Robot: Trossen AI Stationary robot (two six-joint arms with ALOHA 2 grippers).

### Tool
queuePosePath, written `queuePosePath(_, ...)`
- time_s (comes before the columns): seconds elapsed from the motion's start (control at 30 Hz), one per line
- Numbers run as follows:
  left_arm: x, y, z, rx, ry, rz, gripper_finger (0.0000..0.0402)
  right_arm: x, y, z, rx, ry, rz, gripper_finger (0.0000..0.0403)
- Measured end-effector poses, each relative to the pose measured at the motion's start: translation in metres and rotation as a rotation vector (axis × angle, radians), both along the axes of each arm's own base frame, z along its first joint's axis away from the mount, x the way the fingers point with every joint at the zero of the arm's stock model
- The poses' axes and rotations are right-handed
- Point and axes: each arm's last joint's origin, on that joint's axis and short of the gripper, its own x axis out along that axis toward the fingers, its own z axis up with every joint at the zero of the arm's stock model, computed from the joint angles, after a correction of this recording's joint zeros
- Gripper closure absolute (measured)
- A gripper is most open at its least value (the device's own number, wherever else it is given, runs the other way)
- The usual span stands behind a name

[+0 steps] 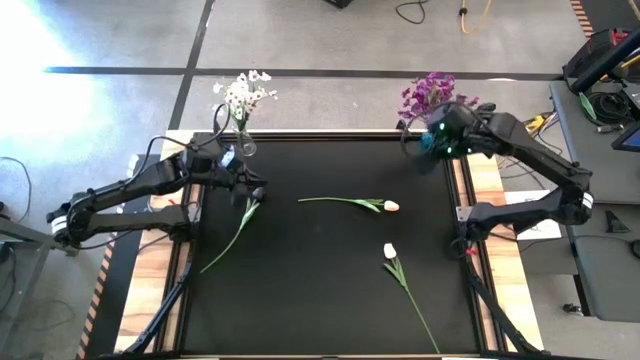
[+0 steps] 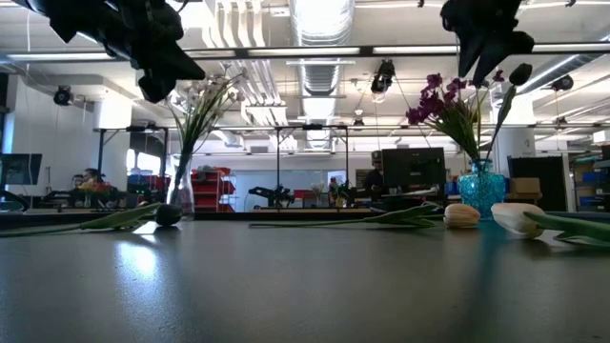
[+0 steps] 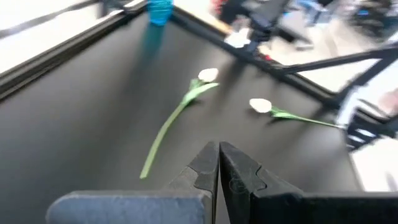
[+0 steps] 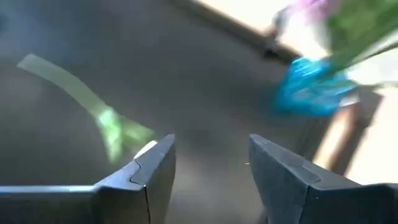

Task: Sort flowers into vase by color
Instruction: Put the bottom white flower into the transparent vase

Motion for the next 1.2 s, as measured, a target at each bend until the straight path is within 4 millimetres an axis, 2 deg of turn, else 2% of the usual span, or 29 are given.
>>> queuePosePath(0.13, 0.0, 0.005, -0.001, -0.025, -0.046, -0.068, 0.0402, 0.014, 0.031, -0.011, 0.147, -0.018, 0.08, 0.0236)
queuePosePath(0.33, -0.006, 0.016, -0.016, -0.052, -0.08, -0.094, 0.0402, 0.032, 0.085, -0.033, 0.274, 0.016, 0.121, 0.0261)
queuePosePath(0.53, -0.008, 0.02, -0.022, -0.046, -0.1, -0.104, 0.0402, 0.051, 0.144, -0.072, 0.453, 0.032, 0.144, 0.0274)
queuePosePath(0.7, -0.007, 0.02, -0.021, -0.051, -0.109, -0.127, 0.0402, 0.065, 0.184, -0.112, 0.534, 0.035, 0.117, 0.0254)
queuePosePath(0.97, -0.004, 0.022, -0.023, -0.065, -0.104, -0.14, 0.0402, 0.088, 0.2, -0.169, 0.49, 0.201, 0.02, 0.0201)
queuePosePath(1.2, -0.002, 0.024, -0.025, -0.058, -0.095, -0.144, 0.0402, 0.099, 0.204, -0.198, 0.485, 0.279, 0.001, 0.0202)
